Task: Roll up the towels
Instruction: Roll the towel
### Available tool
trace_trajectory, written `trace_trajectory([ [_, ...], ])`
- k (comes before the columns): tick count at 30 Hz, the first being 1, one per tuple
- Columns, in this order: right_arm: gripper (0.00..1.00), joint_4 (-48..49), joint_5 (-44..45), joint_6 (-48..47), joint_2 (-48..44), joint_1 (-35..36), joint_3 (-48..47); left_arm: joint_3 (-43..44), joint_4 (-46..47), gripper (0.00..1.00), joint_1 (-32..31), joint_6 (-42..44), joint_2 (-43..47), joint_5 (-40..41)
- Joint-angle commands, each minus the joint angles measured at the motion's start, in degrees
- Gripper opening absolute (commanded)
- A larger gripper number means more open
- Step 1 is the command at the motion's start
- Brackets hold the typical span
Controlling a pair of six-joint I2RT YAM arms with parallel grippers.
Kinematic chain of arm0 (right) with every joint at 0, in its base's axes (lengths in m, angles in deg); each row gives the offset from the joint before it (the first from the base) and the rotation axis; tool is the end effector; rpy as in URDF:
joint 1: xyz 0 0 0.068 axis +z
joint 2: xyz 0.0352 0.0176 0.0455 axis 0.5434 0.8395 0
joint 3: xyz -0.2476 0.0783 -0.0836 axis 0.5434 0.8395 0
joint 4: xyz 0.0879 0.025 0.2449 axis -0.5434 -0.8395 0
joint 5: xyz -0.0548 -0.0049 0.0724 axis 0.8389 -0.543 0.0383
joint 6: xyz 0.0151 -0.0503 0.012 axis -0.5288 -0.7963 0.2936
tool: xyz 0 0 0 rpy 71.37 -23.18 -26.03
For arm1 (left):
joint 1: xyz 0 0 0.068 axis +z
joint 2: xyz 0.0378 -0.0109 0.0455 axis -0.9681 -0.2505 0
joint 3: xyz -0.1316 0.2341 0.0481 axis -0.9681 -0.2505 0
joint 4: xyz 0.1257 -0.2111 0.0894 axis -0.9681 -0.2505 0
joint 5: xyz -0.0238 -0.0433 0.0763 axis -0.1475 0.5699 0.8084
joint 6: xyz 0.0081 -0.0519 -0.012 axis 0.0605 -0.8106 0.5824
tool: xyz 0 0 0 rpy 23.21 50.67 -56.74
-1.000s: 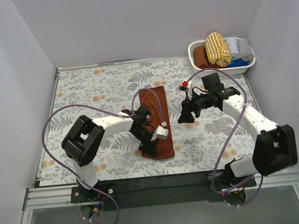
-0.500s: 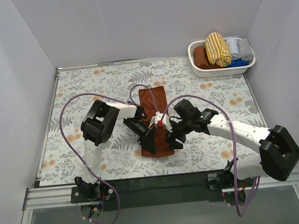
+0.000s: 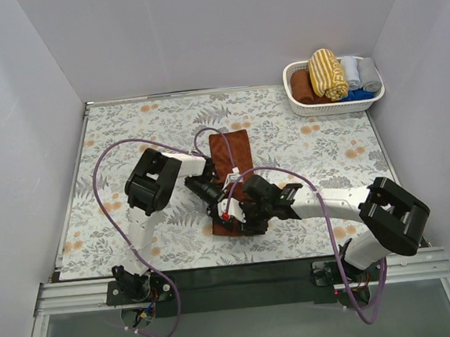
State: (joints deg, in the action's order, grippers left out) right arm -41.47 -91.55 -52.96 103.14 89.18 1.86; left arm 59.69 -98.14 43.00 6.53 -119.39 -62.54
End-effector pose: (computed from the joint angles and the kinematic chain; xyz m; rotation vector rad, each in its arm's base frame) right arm 0.1458 0.2387 0.1674 -1.8506 1.7482 0.5866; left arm 0.2691 -0.2112 0.0847 -0.5163 -2.0700 1.4034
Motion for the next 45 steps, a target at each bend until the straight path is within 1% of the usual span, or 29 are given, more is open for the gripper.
trace_trajectory([
  [1,0.34,1.2,-1.0,-0.9,-0.1,0.2,0.8,-0.7,7.6,0.01,1.8,2.8,-1.9,13.5],
  [2,0.21,0.8,-1.7,-0.9,0.0,0.2,1.0,-0.9,7.8,0.01,2.0,2.4,-1.3,13.5],
  [4,0.1,-0.5,-3.1,-1.0,0.2,0.2,1.3,-1.5,8.1,0.05,2.3,2.2,-0.6,12.8],
  [5,0.02,-1.1,-3.8,-1.0,0.1,0.1,1.3,-1.7,8.0,0.08,2.4,2.4,0.8,12.2],
  [6,0.01,-1.8,-5.5,-1.0,0.0,-0.1,1.3,-2.4,8.0,0.14,2.6,2.4,1.8,11.4],
  [8,0.01,-3.5,-6.6,-1.9,-0.8,-0.4,1.5,-3.4,8.3,0.17,3.6,2.2,4.4,9.7],
  [9,0.01,-3.9,-7.0,-2.3,-1.1,-0.6,1.3,-4.1,8.3,0.19,3.9,2.2,7.2,9.4],
  [11,0.01,-6.2,-9.5,-3.4,-0.6,-1.8,0.1,-5.6,8.9,0.25,5.5,2.0,9.9,9.4],
  [12,0.01,-6.8,-10.5,-3.4,0.1,-2.3,-0.8,-5.9,9.2,0.28,6.2,1.4,13.1,9.7],
  [13,0.01,-10.0,-14.4,-3.5,1.0,-4.0,-1.9,-6.2,9.6,0.32,7.9,0.9,14.6,10.1],
  [14,0.01,-11.3,-16.4,-3.8,3.2,-4.8,-4.0,-6.2,10.2,0.34,8.8,0.5,16.3,11.2],
  [18,0.01,-16.1,-22.2,-4.2,7.5,-7.6,-7.8,-6.6,12.5,0.38,14.5,-1.8,24.2,13.5],
  [19,0.01,-17.5,-25.4,-4.2,8.3,-9.0,-8.7,-7.0,13.1,0.38,16.6,-2.8,28.2,14.2],
  [21,0.01,-19.0,-28.6,-3.3,11.2,-10.5,-11.1,-10.1,17.2,0.4,18.0,-4.3,33.3,17.5],
  [22,0.01,-20.2,-32.0,-2.9,12.2,-12.0,-11.9,-11.7,19.2,0.41,18.1,-5.3,36.2,19.1],
  [23,0.01,-20.5,-33.9,-2.6,14.5,-12.9,-12.6,-13.7,22.9,0.42,18.2,-6.3,42.0,20.0],
  [25,0.01,-21.2,-39.3,-1.1,16.9,-15.6,-13.9,-20.0,27.1,0.48,17.7,-8.1,47.6,22.4],
  [27,0.01,-22.6,-41.6,-1.2,20.8,-16.7,-15.1,-25.6,30.7,0.5,15.3,-8.2,54.8,25.2],
  [28,0.01,-24.5,-43.1,-1.6,22.1,-17.3,-16.5,-27.2,31.9,0.51,10.2,-7.8,57.2,30.8],
  [29,0.01,-25.5,-43.9,-2.1,24.5,-17.7,-17.0,-29.0,34.0,0.51,6.7,-6.5,59.0,34.3],
  [30,0.01,-26.7,-45.2,-2.7,25.5,-18.1,-17.5,-32.9,35.2,0.51,3.3,-5.9,62.7,36.7],
  [31,0.01,-26.9,-45.8,-2.8,26.6,-18.4,-17.8,-34.4,36.8,0.52,-2.9,-6.0,64.3,39.2],
  [32,0.01,-27.1,-46.2,-2.8,28.3,-18.7,-18.3,-36.0,40.0,0.52,-5.7,-6.3,65.4,43.6],
  [33,0.01,-27.1,-46.5,-2.8,29.1,-19.0,-18.5,-36.9,41.1,0.53,-8.1,-6.2,66.9,45.1],
  [34,0.01,-27.4,-46.6,-2.9,29.9,-19.6,-18.7,-38.4,42.2,0.53,-12.6,-6.2,66.9,47.0],
  [35,0.01,-27.5,-46.7,-2.9,31.3,-20.0,-19.1,-38.8,44.0,0.53,-14.4,-6.1,66.6,49.6],
  [39,0.01,-27.9,-46.9,-2.5,34.6,-21.5,-20.3,-39.8,47.6,0.54,-21.1,-4.1,64.7,51.9],
  [44,0.01,-28.6,-46.2,-2.3,37.4,-21.8,-22.1,-40.8,54.2,0.54,-26.0,-2.6,58.4,55.4],
  [45,0.01,-28.6,-45.7,-2.1,37.4,-22.0,-22.6,-41.1,55.4,0.54,-27.2,-2.5,57.2,57.6],
])
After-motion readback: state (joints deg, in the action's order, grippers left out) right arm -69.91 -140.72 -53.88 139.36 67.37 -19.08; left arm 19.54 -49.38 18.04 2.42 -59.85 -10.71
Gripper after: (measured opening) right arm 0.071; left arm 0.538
